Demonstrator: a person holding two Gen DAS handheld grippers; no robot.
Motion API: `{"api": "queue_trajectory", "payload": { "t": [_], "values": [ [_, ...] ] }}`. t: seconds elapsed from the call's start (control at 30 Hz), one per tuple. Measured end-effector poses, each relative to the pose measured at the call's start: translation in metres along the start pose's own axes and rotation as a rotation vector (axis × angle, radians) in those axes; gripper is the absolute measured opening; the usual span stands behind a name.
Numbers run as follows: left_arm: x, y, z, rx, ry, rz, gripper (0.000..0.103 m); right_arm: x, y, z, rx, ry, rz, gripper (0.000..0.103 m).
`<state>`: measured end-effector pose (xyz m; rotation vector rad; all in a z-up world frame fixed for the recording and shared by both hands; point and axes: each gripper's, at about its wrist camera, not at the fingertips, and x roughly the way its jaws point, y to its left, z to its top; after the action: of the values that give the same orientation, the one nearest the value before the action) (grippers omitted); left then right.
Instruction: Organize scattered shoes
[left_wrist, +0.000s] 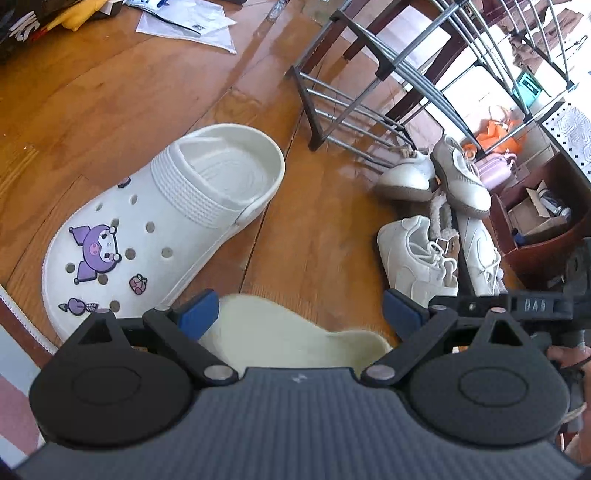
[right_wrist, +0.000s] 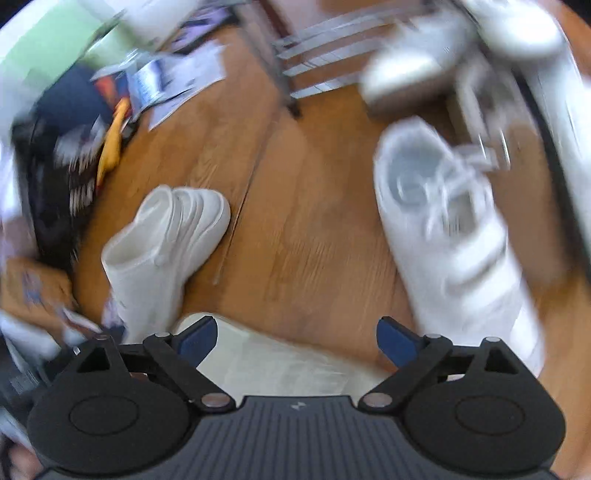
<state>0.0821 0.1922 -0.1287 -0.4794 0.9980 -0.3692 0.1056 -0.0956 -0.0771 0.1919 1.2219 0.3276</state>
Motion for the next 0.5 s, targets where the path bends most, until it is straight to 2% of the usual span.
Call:
{"api": "queue_trajectory", "payload": {
  "t": [0.13,0.2,0.3,0.33,0.37,0.4,0.5],
  "values": [
    [0.003,0.000,-0.002,0.011,0.017,0.018,0.096,0.013,0.024,-0.012,-0.255,0.074,0.109,0.091],
    [0.005,0.001,-0.002,0.005,0.027,0.017,0.096,0.020,0.034,-0.020,-0.350,0.122,0.131,0.091],
    [0.005,0.001,-0.003,0.007,0.032,0.017,0.096,0.036,0.051,-0.036,-0.501,0.173,0.095,0.091],
    [0.005,0.001,-0.003,0.010,0.033,0.021,0.096,0.044,0.054,-0.042,-0.551,0.176,0.060,0.093],
    [0.005,0.001,-0.003,0.012,0.034,0.026,0.096,0.050,0.056,-0.046,-0.579,0.166,0.025,0.093],
    [0.005,0.000,-0.003,0.014,0.034,0.027,0.096,0.054,0.055,-0.048,-0.585,0.163,0.027,0.100],
    [0.006,-0.001,-0.004,0.028,0.033,0.046,0.096,0.064,0.056,-0.052,-0.609,0.171,0.032,0.103]
  ]
}}
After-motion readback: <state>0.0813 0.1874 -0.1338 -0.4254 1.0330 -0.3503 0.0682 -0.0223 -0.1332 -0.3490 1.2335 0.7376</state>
